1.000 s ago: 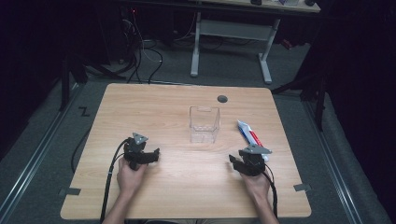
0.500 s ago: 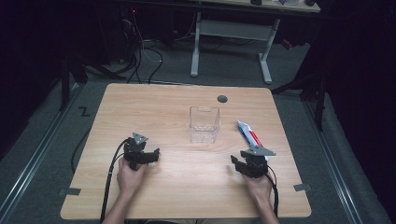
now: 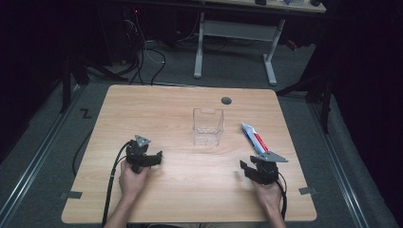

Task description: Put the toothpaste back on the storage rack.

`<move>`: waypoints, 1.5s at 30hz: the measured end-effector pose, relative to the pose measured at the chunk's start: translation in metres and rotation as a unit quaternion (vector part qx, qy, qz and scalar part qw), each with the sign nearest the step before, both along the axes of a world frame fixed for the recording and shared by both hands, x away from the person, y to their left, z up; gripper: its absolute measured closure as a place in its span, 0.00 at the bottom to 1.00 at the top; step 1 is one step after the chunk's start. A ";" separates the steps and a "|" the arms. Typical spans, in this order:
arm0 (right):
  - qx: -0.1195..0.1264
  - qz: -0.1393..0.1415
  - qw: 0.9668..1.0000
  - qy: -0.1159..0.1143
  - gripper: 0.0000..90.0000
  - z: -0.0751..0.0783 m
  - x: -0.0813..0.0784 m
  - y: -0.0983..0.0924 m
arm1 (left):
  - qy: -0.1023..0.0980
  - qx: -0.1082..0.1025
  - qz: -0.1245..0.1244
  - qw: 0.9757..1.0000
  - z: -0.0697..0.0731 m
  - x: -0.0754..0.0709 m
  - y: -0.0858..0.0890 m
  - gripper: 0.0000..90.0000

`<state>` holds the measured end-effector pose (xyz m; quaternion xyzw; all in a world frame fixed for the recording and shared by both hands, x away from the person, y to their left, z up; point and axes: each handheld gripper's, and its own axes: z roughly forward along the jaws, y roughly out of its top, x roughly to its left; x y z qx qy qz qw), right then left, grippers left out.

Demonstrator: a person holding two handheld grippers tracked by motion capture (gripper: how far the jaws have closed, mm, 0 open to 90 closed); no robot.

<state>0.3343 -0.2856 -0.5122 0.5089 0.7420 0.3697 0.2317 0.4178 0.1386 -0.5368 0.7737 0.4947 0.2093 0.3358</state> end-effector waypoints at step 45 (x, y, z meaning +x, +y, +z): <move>0.036 -0.047 0.998 -0.019 0.55 0.027 0.001 -0.044 | 0.000 0.000 0.000 1.000 0.000 0.000 0.000 0.17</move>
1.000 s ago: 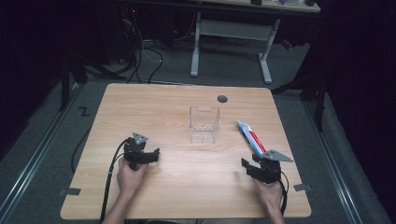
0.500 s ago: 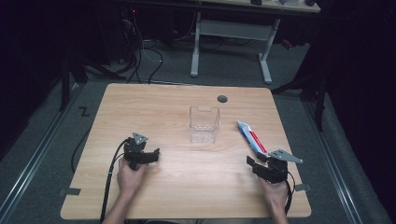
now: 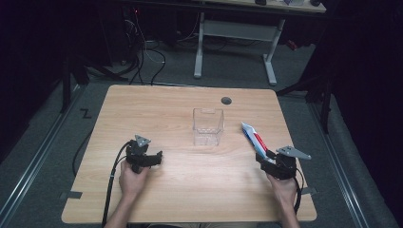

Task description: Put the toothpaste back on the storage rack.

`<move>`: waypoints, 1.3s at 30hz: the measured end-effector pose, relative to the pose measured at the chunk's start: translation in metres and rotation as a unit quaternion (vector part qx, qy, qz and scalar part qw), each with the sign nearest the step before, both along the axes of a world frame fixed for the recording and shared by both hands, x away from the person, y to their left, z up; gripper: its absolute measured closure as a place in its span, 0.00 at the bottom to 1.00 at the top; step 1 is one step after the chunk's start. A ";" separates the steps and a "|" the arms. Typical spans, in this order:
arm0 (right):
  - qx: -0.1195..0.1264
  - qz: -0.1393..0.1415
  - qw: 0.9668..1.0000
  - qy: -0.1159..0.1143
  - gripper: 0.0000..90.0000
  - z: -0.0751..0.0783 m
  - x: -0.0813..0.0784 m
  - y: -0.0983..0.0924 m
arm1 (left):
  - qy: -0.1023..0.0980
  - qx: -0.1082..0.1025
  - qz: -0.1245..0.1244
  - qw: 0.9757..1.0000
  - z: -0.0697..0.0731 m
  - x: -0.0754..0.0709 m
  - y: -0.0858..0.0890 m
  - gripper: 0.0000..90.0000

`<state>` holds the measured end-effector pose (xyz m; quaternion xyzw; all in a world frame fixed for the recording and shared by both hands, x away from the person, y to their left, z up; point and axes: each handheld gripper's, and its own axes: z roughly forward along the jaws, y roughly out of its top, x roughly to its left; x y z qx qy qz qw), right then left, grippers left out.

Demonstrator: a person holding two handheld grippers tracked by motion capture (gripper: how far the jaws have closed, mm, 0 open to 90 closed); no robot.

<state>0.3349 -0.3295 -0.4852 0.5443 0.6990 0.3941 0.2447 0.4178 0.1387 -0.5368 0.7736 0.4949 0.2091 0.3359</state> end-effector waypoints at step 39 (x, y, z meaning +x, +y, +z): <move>-0.053 0.012 0.997 0.055 0.55 0.030 0.077 0.001 | 0.000 0.000 0.000 1.000 0.000 0.000 0.000 0.17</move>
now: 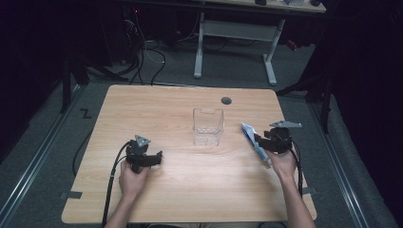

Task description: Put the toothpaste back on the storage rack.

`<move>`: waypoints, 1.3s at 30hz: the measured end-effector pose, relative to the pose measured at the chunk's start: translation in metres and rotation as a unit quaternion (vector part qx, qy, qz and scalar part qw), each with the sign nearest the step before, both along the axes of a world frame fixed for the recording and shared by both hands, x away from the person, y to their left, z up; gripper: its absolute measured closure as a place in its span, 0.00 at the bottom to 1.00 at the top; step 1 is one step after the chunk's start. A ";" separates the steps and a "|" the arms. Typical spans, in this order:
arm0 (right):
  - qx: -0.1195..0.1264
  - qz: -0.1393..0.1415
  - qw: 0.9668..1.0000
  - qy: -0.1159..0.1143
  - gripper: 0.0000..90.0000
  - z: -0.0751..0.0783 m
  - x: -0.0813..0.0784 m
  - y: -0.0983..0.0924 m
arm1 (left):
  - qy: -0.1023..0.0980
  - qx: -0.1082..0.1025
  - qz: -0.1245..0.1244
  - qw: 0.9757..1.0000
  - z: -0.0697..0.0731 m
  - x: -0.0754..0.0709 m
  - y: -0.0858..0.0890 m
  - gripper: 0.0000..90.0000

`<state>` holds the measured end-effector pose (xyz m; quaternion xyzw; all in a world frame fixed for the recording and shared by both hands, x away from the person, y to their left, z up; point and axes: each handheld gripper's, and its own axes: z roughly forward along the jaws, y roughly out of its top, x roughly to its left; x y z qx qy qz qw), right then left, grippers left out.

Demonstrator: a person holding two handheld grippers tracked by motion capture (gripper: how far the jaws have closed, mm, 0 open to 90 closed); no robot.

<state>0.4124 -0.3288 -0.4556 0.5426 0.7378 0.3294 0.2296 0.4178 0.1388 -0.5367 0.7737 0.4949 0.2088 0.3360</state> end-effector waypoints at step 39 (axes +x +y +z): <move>-0.110 0.006 0.978 0.177 0.55 -0.029 0.087 0.029 | 0.000 0.000 -0.001 1.000 0.000 0.000 0.000 0.17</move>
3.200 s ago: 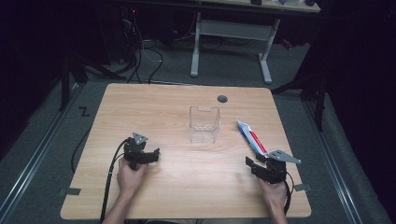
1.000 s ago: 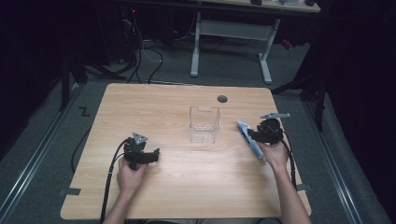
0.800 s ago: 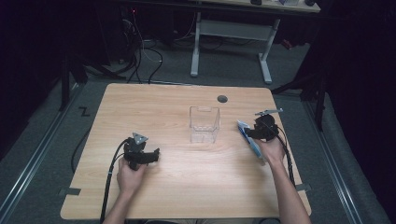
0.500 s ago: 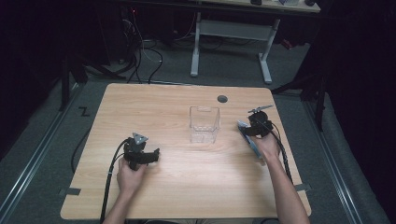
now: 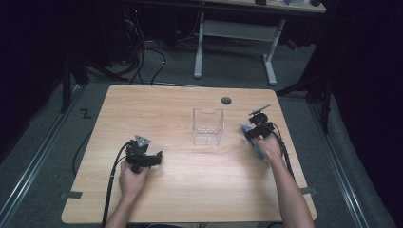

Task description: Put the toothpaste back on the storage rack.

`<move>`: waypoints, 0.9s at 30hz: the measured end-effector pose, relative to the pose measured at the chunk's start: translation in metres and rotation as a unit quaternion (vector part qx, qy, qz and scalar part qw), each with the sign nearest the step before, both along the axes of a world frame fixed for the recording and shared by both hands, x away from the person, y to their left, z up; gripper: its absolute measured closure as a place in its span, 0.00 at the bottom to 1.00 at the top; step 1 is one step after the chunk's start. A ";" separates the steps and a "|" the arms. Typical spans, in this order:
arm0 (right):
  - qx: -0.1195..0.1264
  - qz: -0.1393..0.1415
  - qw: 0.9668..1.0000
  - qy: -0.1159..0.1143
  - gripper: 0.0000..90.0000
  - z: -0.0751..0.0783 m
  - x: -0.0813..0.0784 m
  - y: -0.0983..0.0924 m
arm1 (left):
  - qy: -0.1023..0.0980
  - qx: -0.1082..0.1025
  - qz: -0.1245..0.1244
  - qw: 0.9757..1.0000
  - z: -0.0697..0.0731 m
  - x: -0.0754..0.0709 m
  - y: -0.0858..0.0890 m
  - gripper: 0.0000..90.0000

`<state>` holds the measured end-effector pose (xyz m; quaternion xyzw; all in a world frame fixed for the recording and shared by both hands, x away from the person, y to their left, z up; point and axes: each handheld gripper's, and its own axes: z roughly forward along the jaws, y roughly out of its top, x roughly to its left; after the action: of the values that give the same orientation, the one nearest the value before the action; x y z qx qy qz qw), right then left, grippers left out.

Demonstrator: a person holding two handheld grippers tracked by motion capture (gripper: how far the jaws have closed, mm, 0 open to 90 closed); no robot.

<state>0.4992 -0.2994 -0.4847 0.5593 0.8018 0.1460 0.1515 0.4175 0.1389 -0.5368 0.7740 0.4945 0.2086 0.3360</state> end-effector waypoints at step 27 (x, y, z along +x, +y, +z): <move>-0.009 0.038 0.999 0.014 0.79 0.003 -0.005 0.004 | 0.000 0.000 0.000 1.000 0.000 0.000 0.000 0.17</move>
<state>0.4940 -0.2950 -0.4816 0.5287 0.8260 0.1369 0.1396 0.4173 0.1390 -0.5368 0.7741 0.4943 0.2087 0.3360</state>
